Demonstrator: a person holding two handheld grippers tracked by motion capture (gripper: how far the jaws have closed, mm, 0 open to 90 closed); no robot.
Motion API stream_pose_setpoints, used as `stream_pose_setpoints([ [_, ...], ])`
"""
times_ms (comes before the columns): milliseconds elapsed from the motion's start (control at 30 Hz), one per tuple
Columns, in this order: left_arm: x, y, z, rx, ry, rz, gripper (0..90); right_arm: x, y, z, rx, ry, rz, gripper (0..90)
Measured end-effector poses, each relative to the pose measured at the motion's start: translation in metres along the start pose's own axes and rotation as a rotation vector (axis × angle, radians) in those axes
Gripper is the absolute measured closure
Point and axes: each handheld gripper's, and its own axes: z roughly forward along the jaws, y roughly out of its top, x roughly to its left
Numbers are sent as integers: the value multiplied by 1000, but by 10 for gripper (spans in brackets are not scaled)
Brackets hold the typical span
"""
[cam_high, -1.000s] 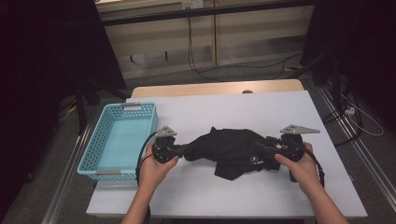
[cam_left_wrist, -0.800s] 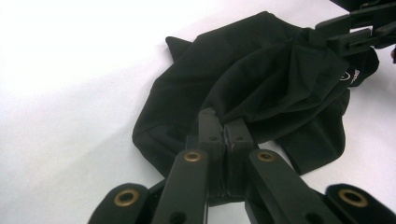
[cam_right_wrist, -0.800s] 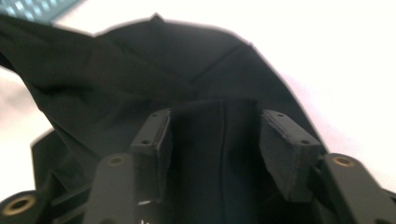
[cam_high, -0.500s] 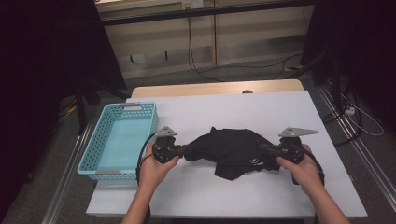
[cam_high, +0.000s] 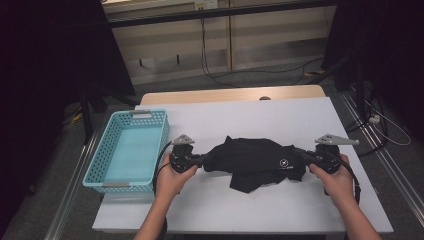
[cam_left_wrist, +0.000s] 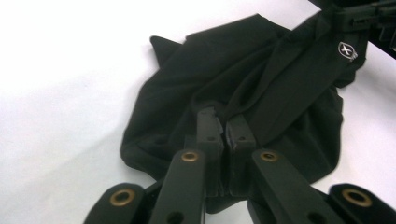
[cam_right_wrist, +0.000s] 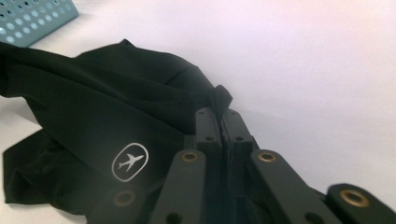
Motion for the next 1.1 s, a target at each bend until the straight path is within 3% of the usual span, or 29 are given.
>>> stream_pose_setpoints([
  [67, 1, 0, -1, -20, 5, -8, 749, -1, 0, 1, 9, -15, 2, 875],
  [233, 4, 1, -5, -76, 17, -32, 387, -1, -3, 4, 33, -36, -1, 874],
  [367, 3, 1, -10, -96, 14, -13, 290, -1, -4, 5, 39, -46, 2, 874],
  [667, -10, -6, -9, -64, 5, 87, 231, 0, -5, 8, 52, -53, -13, 873],
  [800, -21, -11, -5, -16, -22, 159, 256, 1, -5, 8, 52, -52, -14, 873],
  [967, -30, -19, 5, 42, -51, 170, 291, 1, -5, 8, 52, -50, -16, 873],
  [1100, -37, -27, 14, 115, -51, 217, 326, 2, -5, 8, 50, -46, -19, 873],
])
